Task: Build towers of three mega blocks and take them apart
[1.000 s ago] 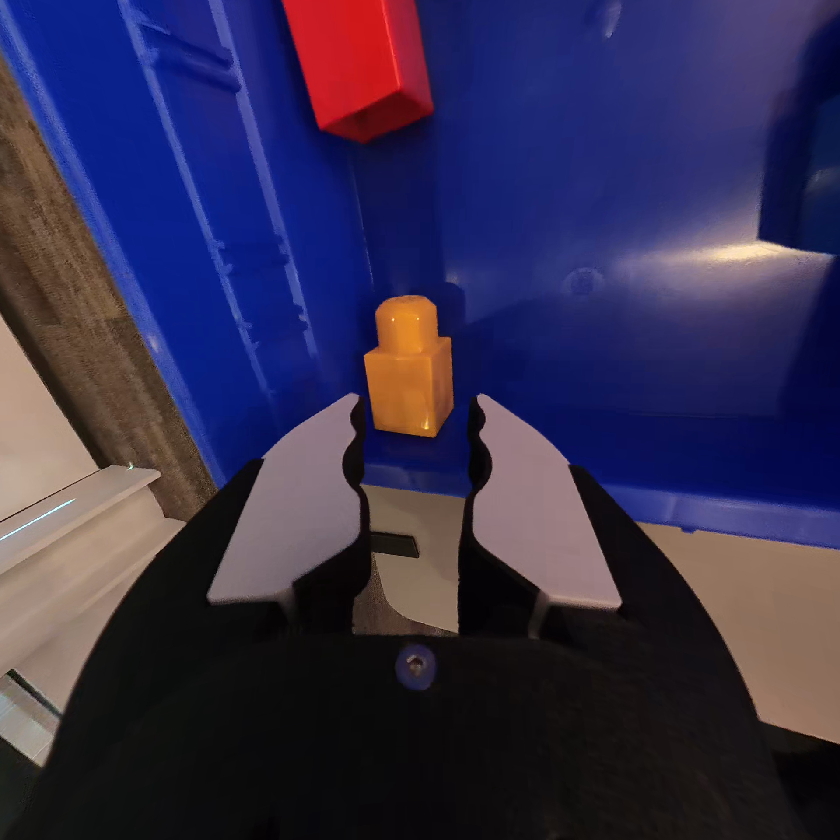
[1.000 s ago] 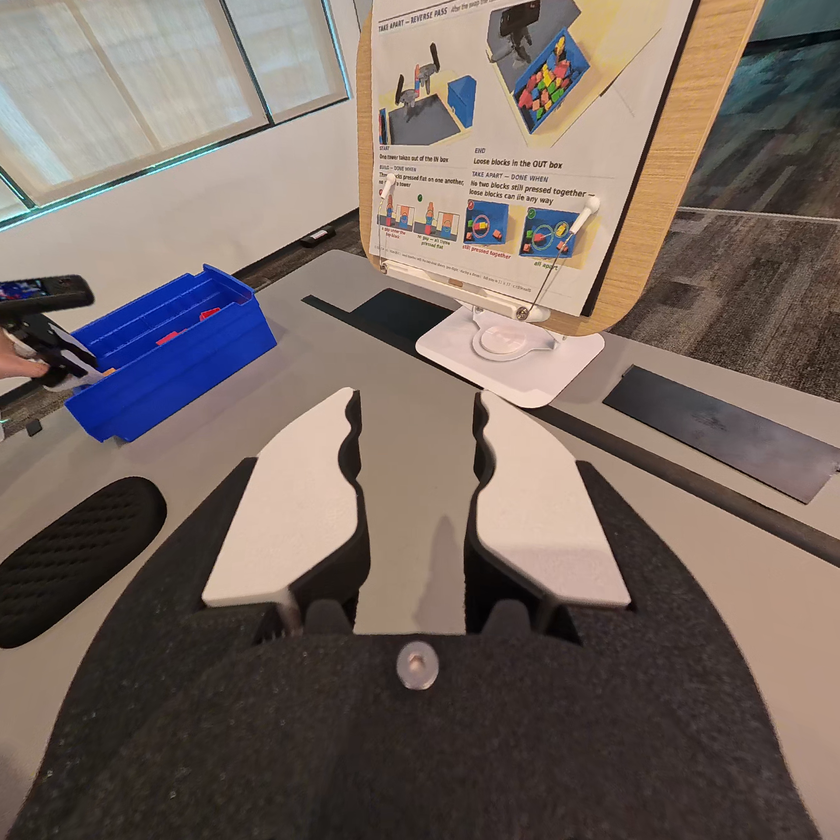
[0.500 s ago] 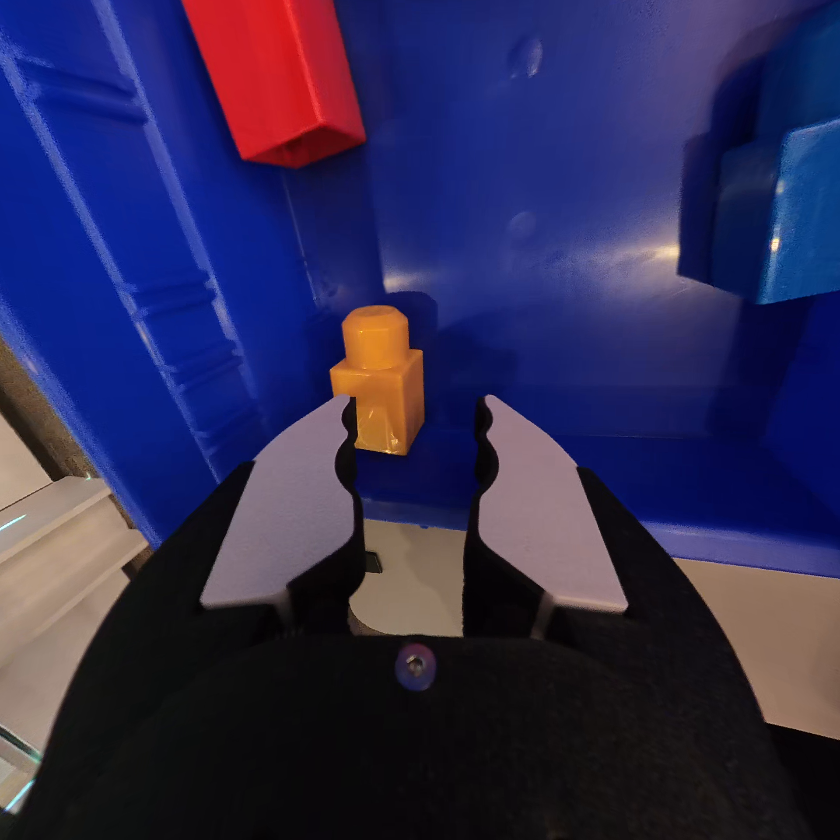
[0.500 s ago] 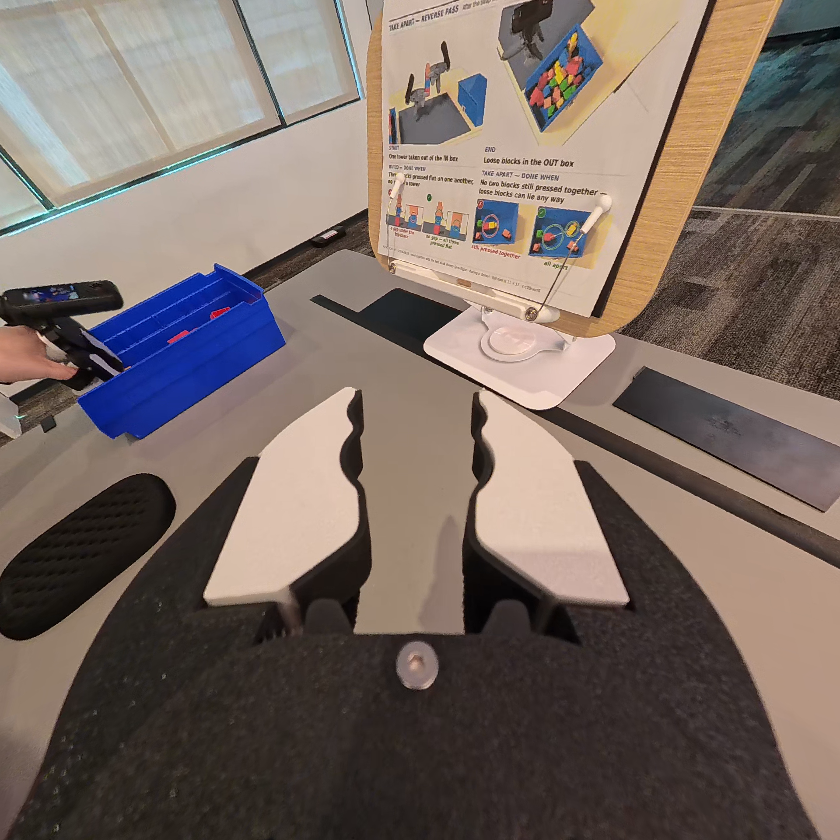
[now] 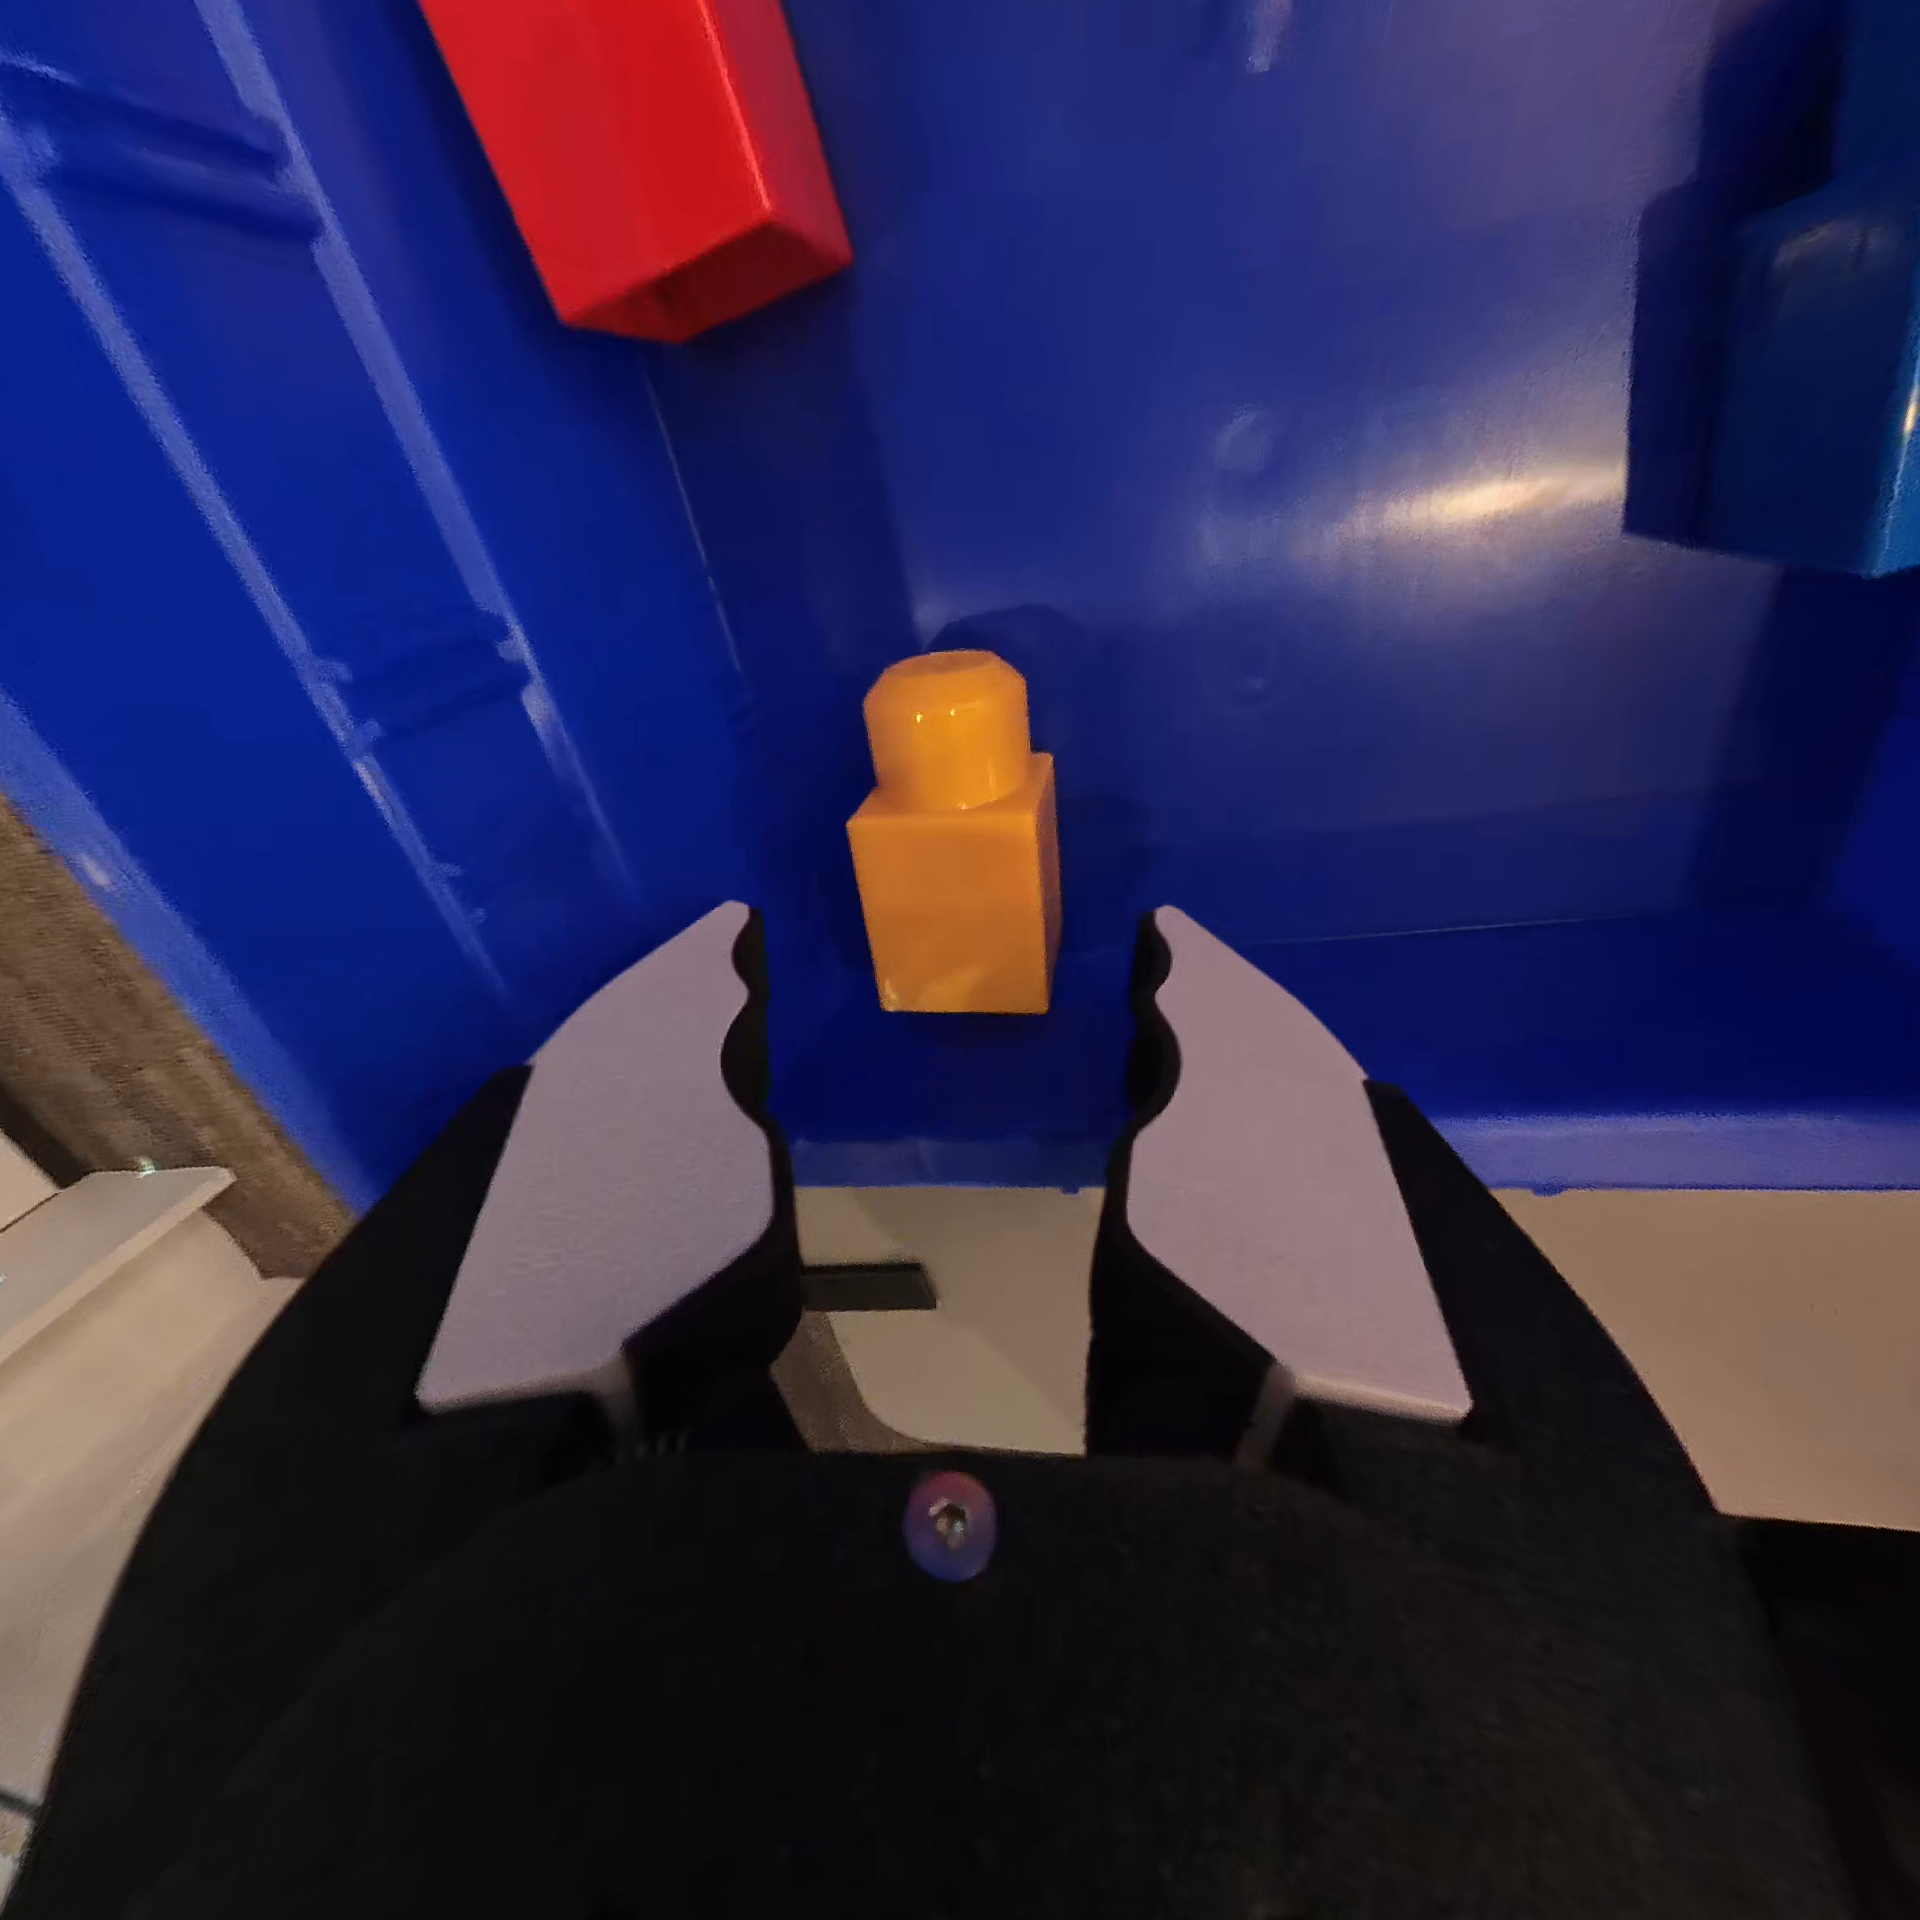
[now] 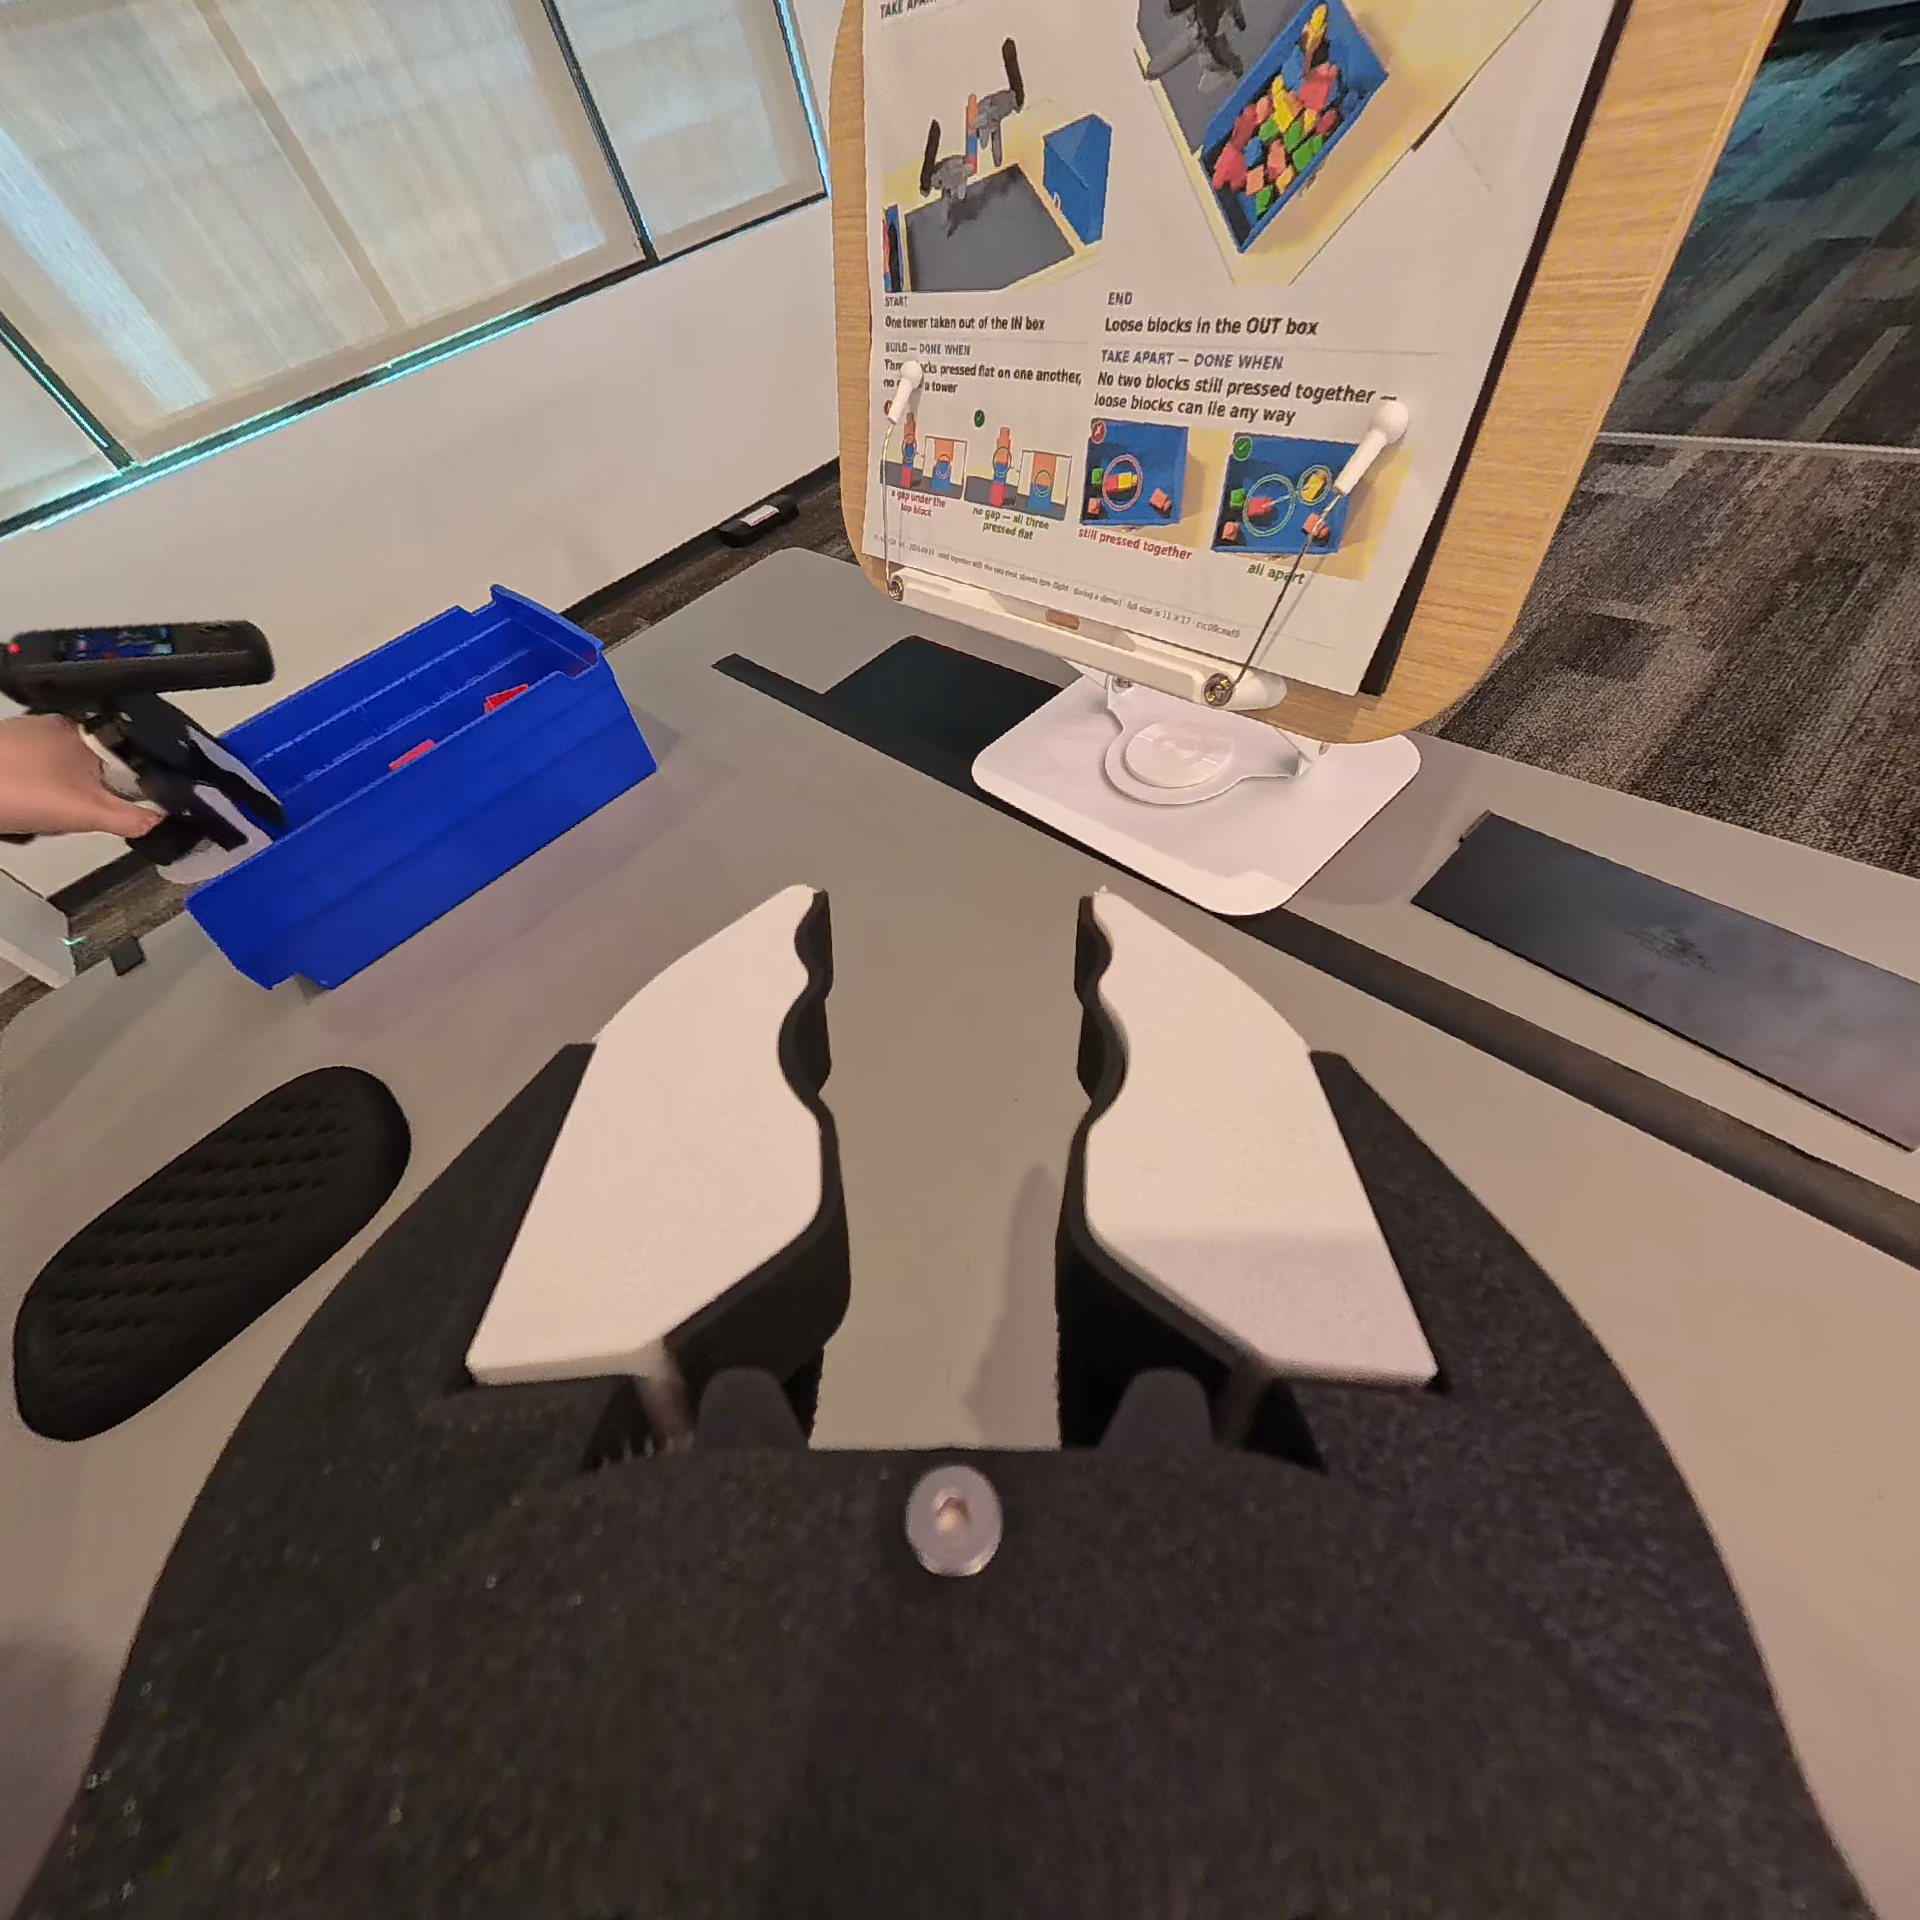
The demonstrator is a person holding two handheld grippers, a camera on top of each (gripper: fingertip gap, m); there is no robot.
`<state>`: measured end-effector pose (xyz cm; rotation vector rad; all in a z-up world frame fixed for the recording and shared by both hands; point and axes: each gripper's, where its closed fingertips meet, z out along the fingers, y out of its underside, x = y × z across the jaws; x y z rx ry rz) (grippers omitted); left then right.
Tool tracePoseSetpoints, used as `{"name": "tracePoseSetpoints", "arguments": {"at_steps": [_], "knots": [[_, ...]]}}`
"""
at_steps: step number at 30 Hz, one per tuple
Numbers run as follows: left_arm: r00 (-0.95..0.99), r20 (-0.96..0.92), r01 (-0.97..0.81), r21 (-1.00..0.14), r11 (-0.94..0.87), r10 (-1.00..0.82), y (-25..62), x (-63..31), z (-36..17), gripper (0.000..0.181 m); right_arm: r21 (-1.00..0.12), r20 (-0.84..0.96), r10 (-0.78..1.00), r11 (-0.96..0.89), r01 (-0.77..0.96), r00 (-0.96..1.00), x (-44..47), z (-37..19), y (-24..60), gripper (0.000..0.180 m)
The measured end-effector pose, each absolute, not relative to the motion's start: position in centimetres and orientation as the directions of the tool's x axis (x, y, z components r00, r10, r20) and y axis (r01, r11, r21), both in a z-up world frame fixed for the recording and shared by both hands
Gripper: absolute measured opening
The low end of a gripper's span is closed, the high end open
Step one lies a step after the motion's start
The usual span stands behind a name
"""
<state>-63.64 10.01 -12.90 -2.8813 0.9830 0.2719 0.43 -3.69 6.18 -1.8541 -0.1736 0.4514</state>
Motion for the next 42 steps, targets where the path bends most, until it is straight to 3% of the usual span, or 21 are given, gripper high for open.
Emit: {"name": "tracePoseSetpoints", "arguments": {"at_steps": [5, 12, 19, 25, 27, 30, 35, 42], "knots": [[0.792, -0.165, -0.602, -0.043, -0.797, -0.588, 10.6, -62.9, -13.4, 0.057, -0.938, -0.214, 0.346, -0.334, -0.093, 0.914, 0.2, 6.0, -3.6, 0.044], [0.782, -0.121, -0.612, 0.040, -0.790, -0.612, 9.6, -62.4, -13.8, 0.035, -0.936, -0.219, 0.350, -0.340, -0.094, 0.911, 0.1, 5.8, -3.5, 0.043], [0.755, -0.191, -0.635, 0.025, -0.772, -0.627, 10.2, -62.5, -13.4, 0.035, -0.935, -0.223, 0.355, -0.343, -0.095, 0.908, 0.1, 5.7, -3.5, 0.043], [0.762, -0.104, -0.644, -0.230, -0.730, -0.639, 11.3, -56.5, -6.8, 0.035, -0.935, -0.224, 0.348, -0.339, -0.101, 0.910, 0.3, 5.8, -3.5, 0.042], [0.704, -0.072, -0.683, -0.339, -0.647, -0.706, 10.6, -51.1, -3.4, 0.035, -0.935, -0.221, 0.346, -0.341, -0.097, 0.912, 0.3, 5.8, -3.4, 0.042], [0.524, -0.084, -0.805, -0.375, -0.460, -0.848, 7.3, -42.4, -1.2, 0.035, -0.933, -0.212, 0.349, -0.349, -0.084, 0.913, 0.0, 5.6, -3.4, 0.042], [0.245, -0.092, -0.893, -0.408, -0.188, -0.965, 2.0, -29.8, -2.7, 0.035, -0.929, -0.200, 0.393, -0.368, -0.046, 0.898, -1.2, 5.3, -3.6, 0.043], [0.067, 0.098, -0.755, -0.646, -0.115, -0.993, -3.0, -16.9, -6.0, 0.034, -0.895, -0.150, 0.508, -0.434, 0.102, 0.848, -3.3, 3.2, -4.3, 0.043]]}}
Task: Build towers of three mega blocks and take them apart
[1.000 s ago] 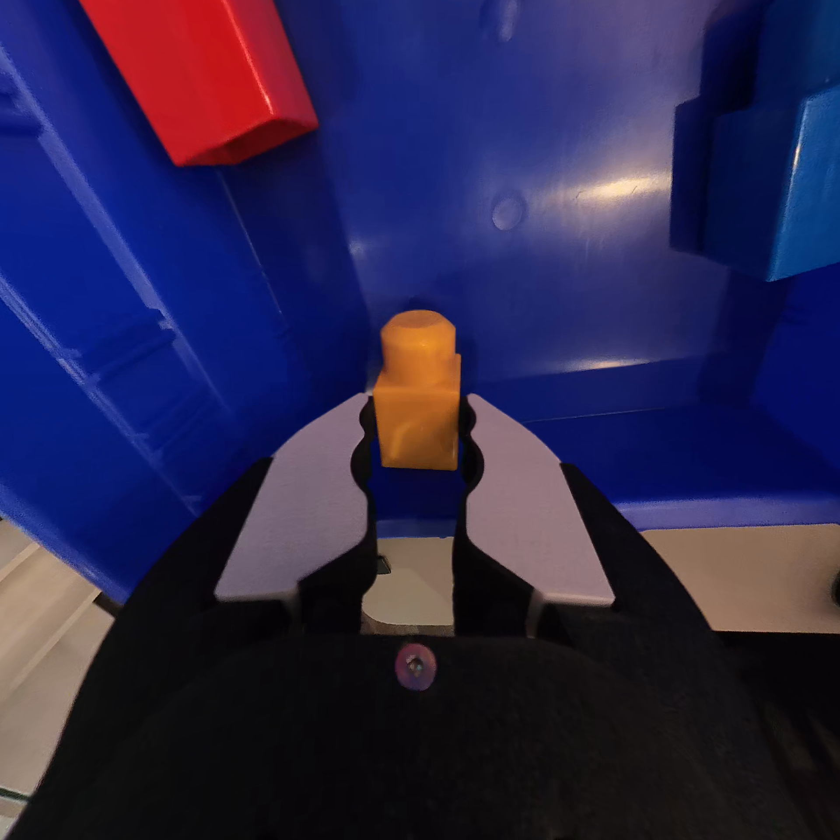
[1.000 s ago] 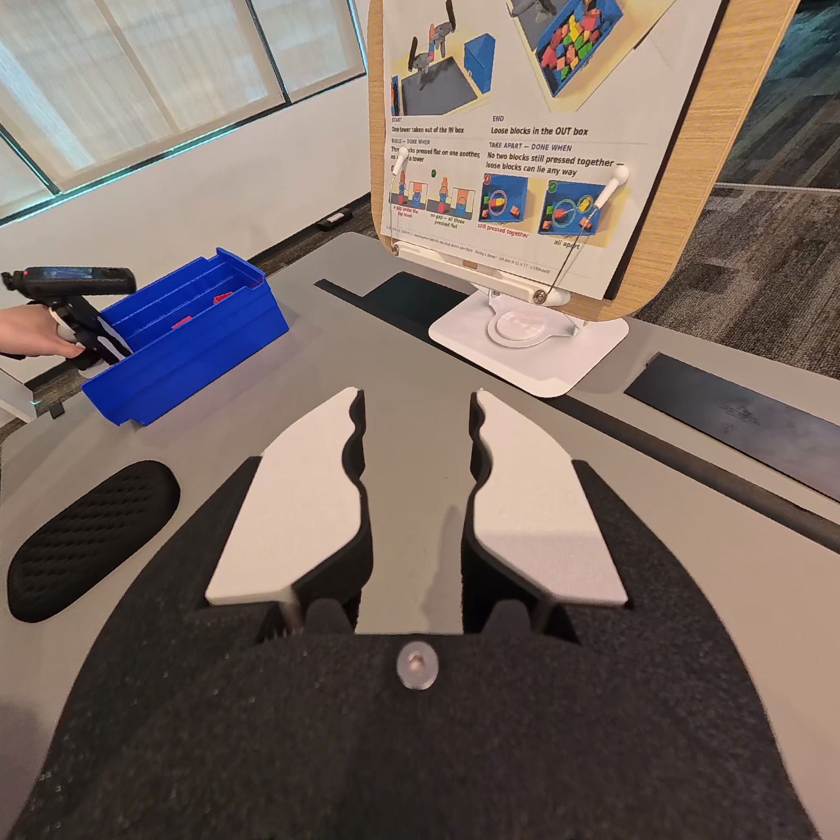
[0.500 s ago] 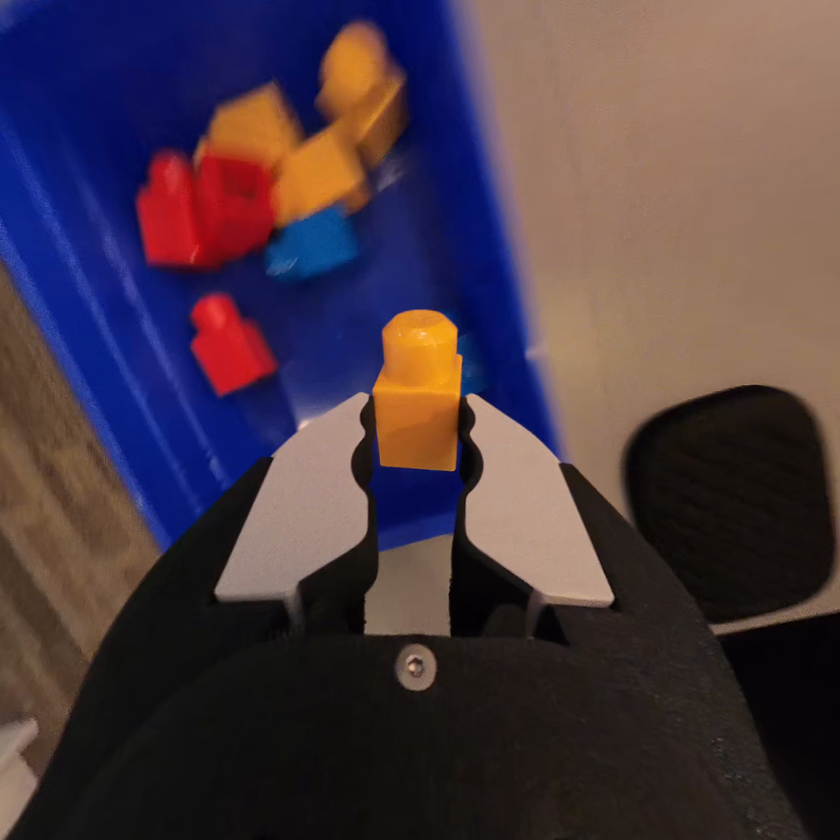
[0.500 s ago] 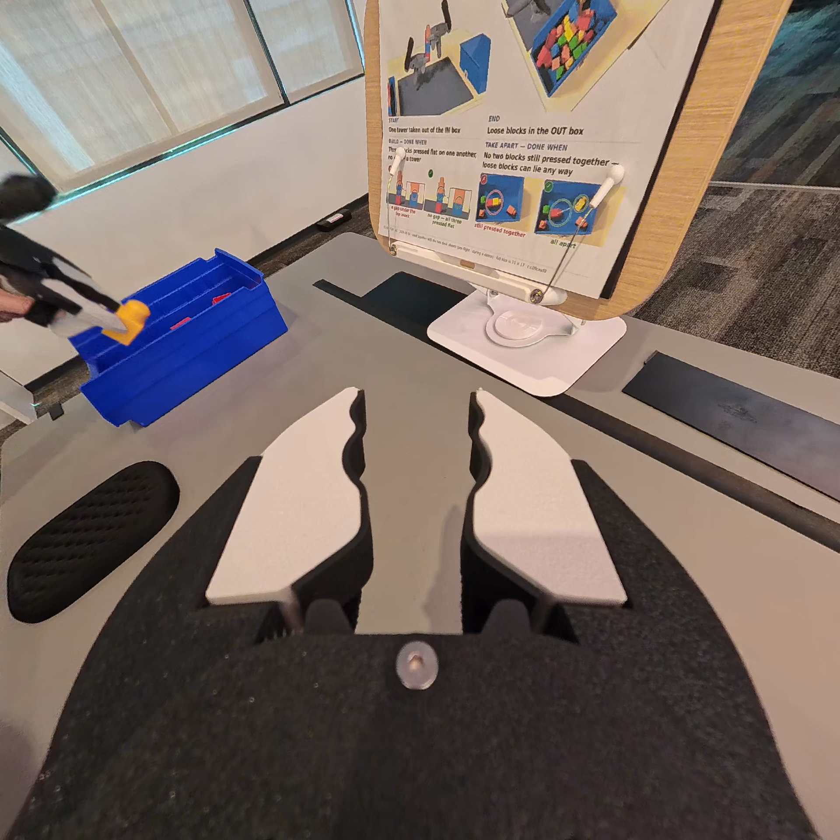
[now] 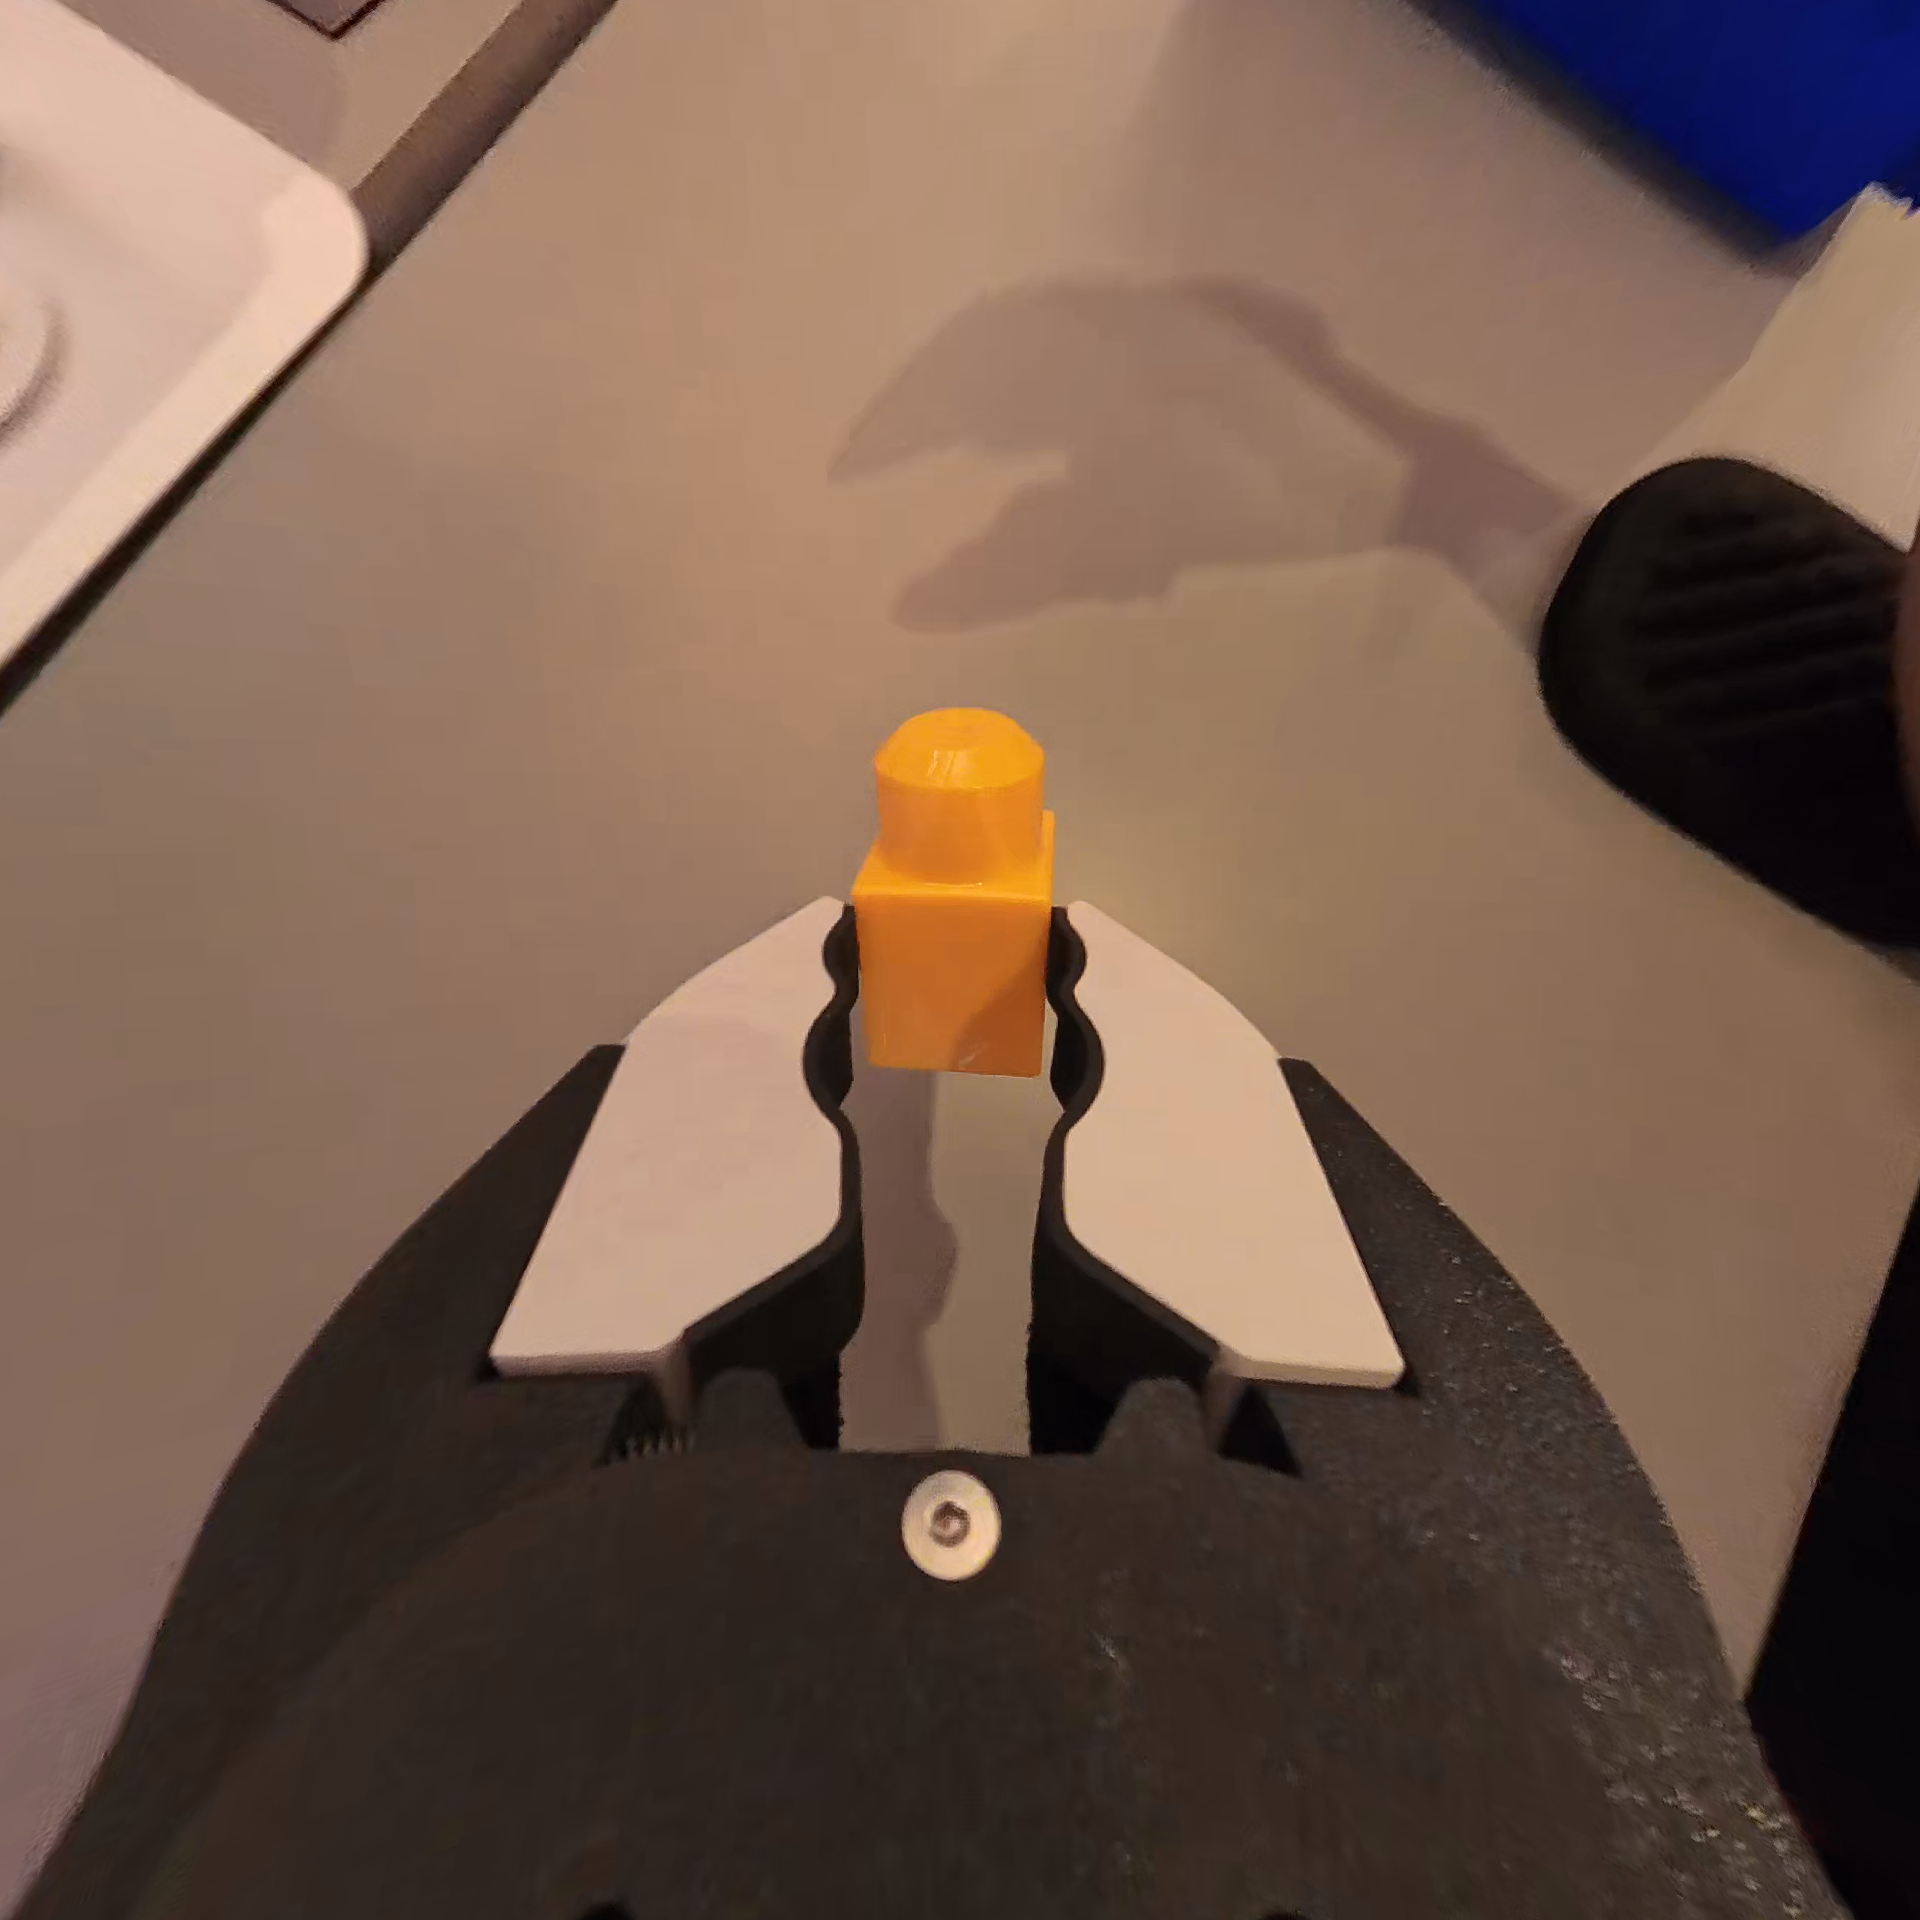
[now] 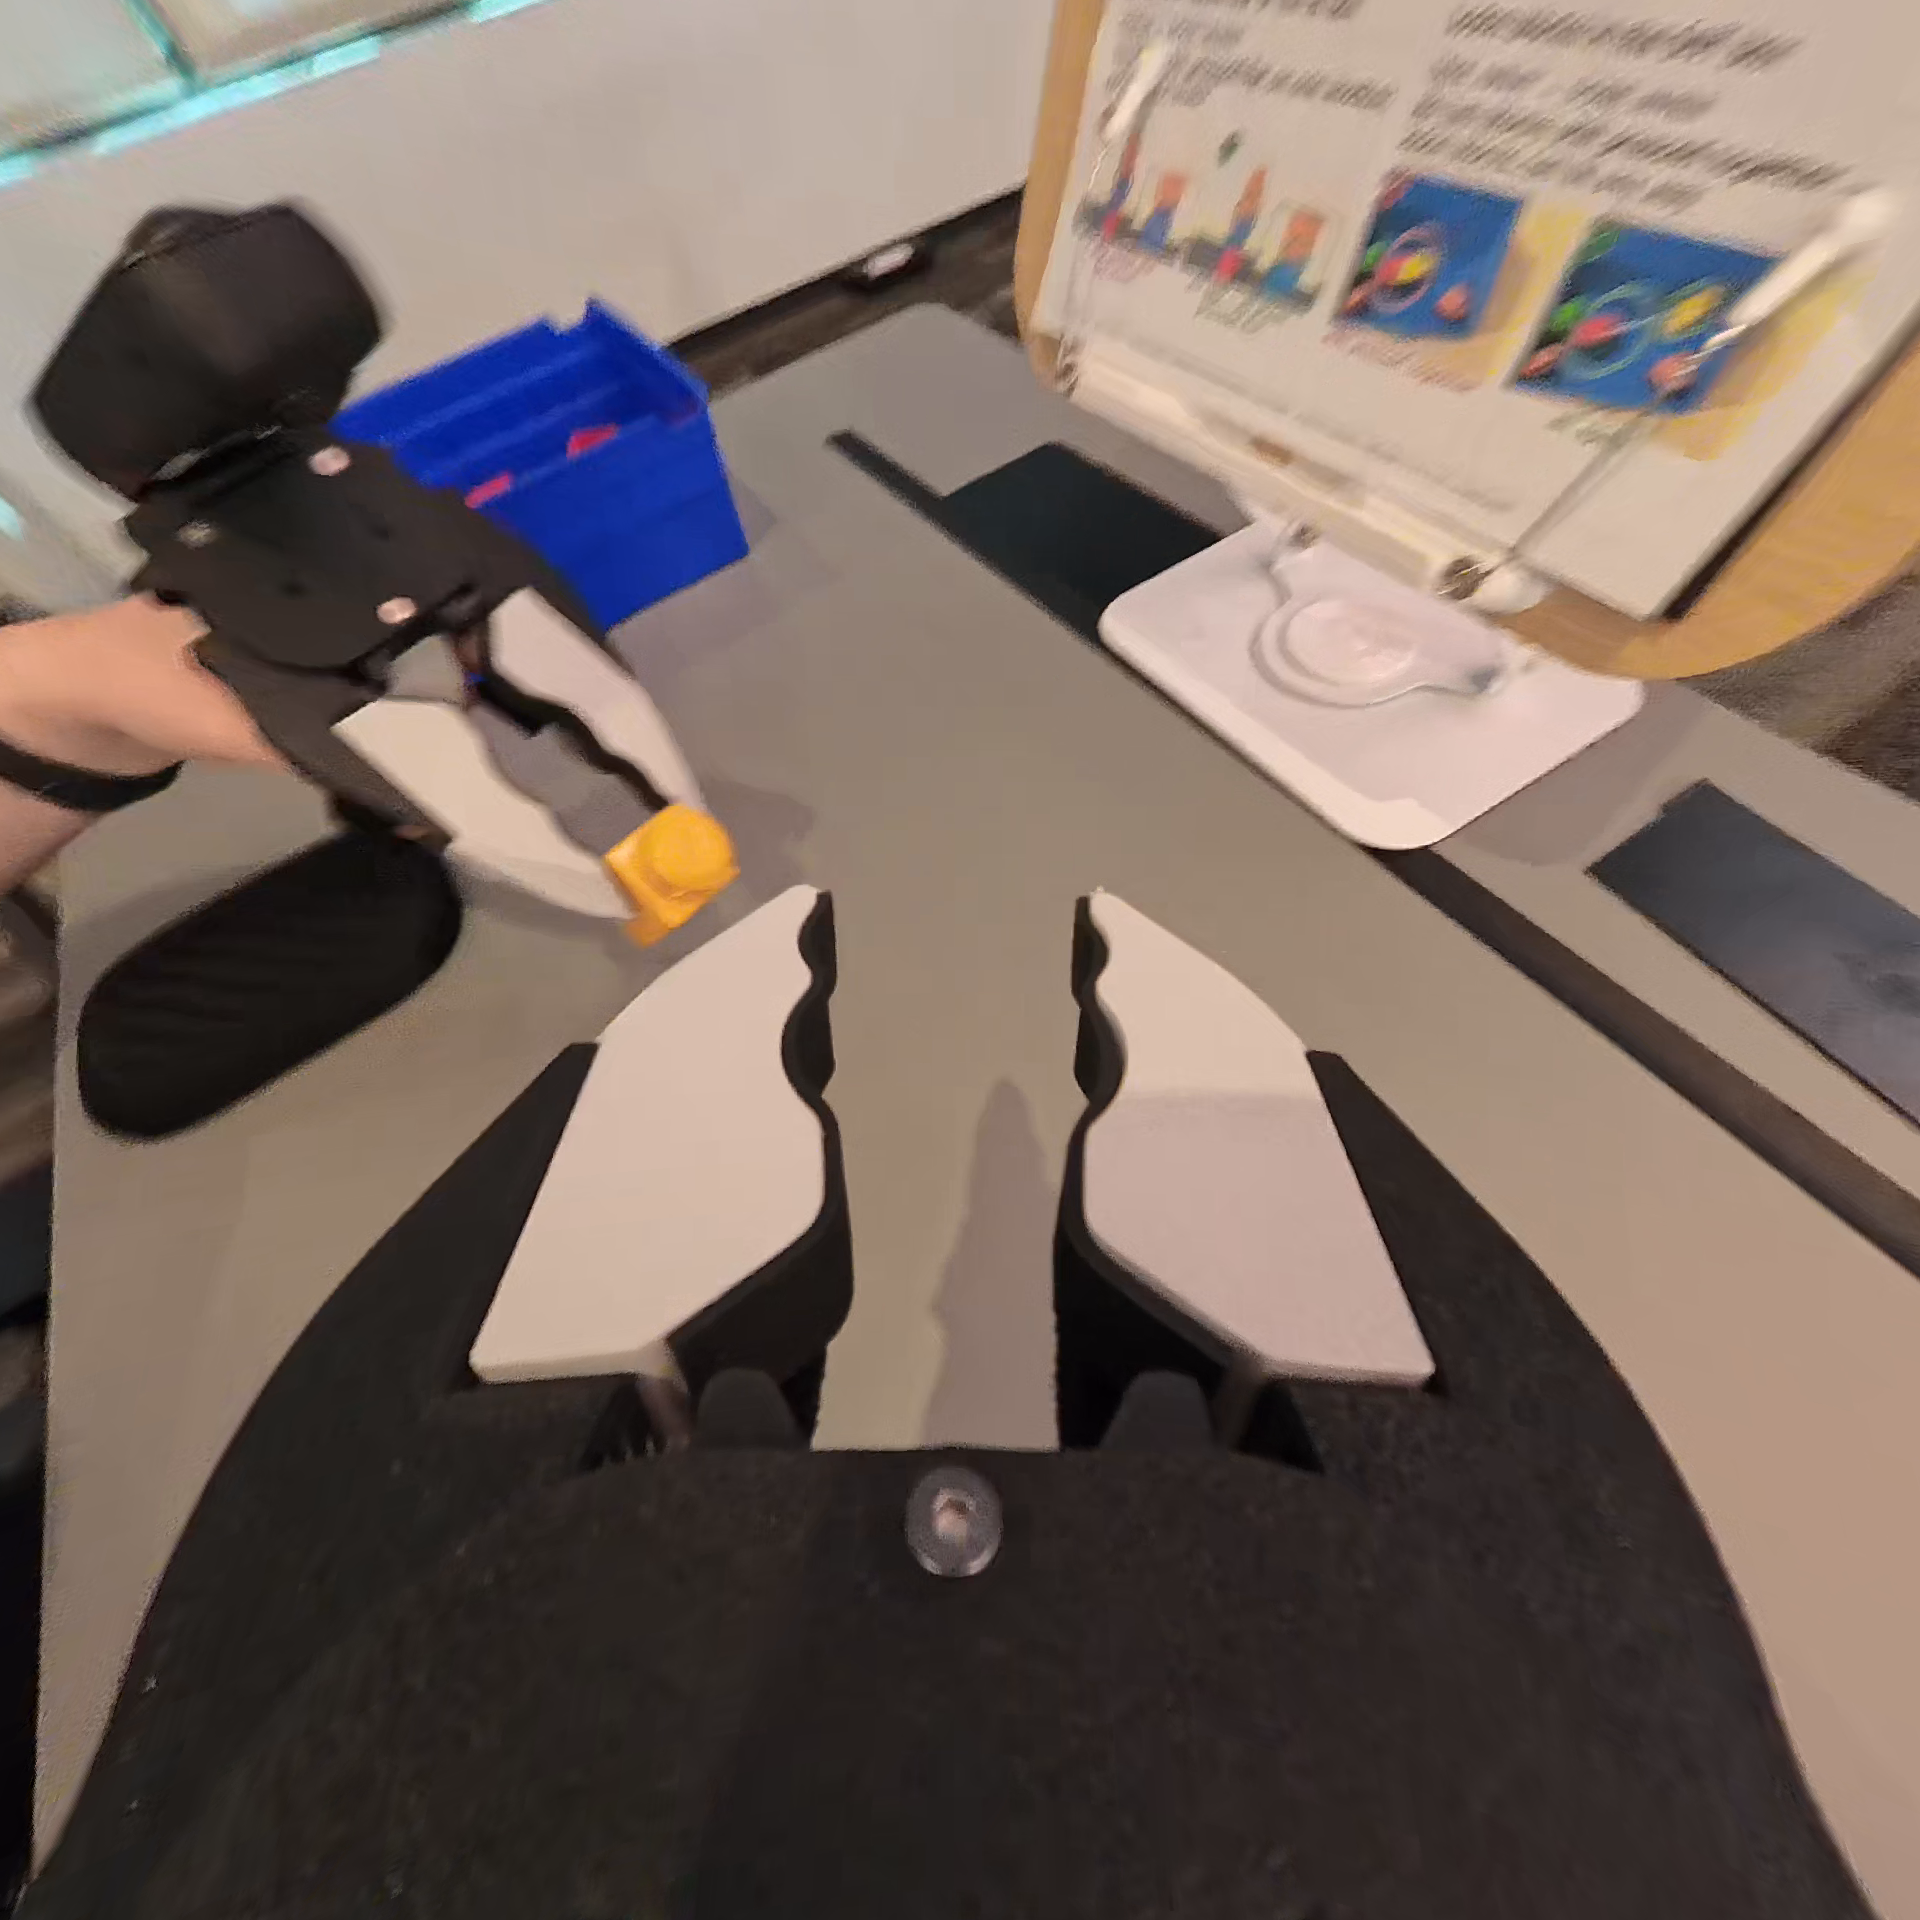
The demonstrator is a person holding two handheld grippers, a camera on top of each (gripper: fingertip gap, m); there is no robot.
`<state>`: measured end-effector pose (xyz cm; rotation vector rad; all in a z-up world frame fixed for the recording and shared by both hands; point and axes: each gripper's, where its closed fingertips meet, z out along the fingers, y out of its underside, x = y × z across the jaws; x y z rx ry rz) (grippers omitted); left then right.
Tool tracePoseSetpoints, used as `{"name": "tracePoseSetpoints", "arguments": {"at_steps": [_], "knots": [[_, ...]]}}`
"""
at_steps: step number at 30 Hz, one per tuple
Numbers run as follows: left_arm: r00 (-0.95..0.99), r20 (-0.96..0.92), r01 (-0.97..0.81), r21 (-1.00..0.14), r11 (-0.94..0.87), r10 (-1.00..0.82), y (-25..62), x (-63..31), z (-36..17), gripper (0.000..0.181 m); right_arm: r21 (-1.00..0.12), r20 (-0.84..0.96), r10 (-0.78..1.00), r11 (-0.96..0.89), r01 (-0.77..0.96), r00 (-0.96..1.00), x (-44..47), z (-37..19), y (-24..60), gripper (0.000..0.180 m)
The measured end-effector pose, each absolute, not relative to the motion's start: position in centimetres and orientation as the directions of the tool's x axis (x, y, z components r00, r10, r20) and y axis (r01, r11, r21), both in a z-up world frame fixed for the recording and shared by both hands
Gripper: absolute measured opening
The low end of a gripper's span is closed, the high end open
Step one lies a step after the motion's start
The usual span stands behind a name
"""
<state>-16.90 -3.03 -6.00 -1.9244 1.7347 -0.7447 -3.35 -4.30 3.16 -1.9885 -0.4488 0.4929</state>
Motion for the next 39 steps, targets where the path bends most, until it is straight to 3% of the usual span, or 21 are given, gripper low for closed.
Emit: {"name": "tracePoseSetpoints", "arguments": {"at_steps": [4, 7, 12, 14, 18, 20, 21, 24, 28, 34, 39], "knots": [[0.020, 0.172, -0.654, -0.743, -0.143, -0.985, -4.2, -13.5, -6.5, 0.034, -0.875, -0.130, 0.759, -0.391, 0.287, 0.638, -7.3, 0.0, -6.2, 0.042], [-0.030, 0.175, -0.586, -0.801, -0.124, -0.984, -4.8, -12.7, -5.6, 0.034, -0.872, -0.135, 0.845, -0.349, 0.344, 0.517, -9.4, -2.2, -6.3, 0.048], [-0.053, 0.177, -0.547, -0.829, -0.120, -0.983, -5.2, -13.0, -4.5, 0.034, -0.974, -0.208, 0.927, -0.224, 0.015, 0.313, -12.6, 2.1, -5.7, 0.047], [-0.067, 0.178, -0.536, -0.836, -0.115, -0.982, -5.4, -13.2, -4.0, 0.034, -0.974, -0.223, 0.935, -0.228, -0.016, 0.275, -13.0, 2.3, -5.8, 0.047], [-0.087, 0.181, -0.515, -0.850, -0.111, -0.980, -5.8, -13.5, -3.1, 0.034, -0.960, -0.243, 0.926, -0.273, 0.069, 0.289, -13.7, 0.4, -5.4, 0.045], [-0.098, 0.177, -0.510, -0.854, -0.104, -0.979, -6.0, -13.7, -2.7, 0.034, -0.952, -0.257, 0.928, -0.290, 0.093, 0.269, -14.2, -0.2, -5.5, 0.039], [-0.104, 0.172, -0.506, -0.857, -0.097, -0.980, -6.1, -13.7, -2.6, 0.034, -0.951, -0.252, 0.928, -0.289, 0.106, 0.274, -14.3, -0.5, -5.4, 0.028], [-0.111, 0.179, -0.505, -0.857, -0.100, -0.978, -6.3, -14.2, -2.5, 0.035, -0.952, -0.247, 0.935, -0.283, 0.118, 0.253, -14.6, -0.5, -5.7, 0.028], [-0.028, 0.135, -0.522, -0.847, -0.100, -0.990, -4.5, -15.8, -2.8, 0.046, -0.925, -0.214, 0.906, -0.308, 0.223, 0.365, -13.2, -3.0, -4.6, 0.028], [0.142, 0.042, -0.609, -0.784, -0.120, -0.989, -0.9, -21.1, -3.3, 0.047, -0.833, -0.039, 0.830, -0.335, 0.440, 0.557, -10.3, -6.9, -2.6, 0.028], [0.259, -0.027, -0.610, -0.780, -0.142, -0.965, 1.6, -26.0, -1.5, 0.046, -0.765, -0.010, 0.826, -0.369, 0.528, 0.564, -10.3, -9.7, -2.1, 0.028]]}}
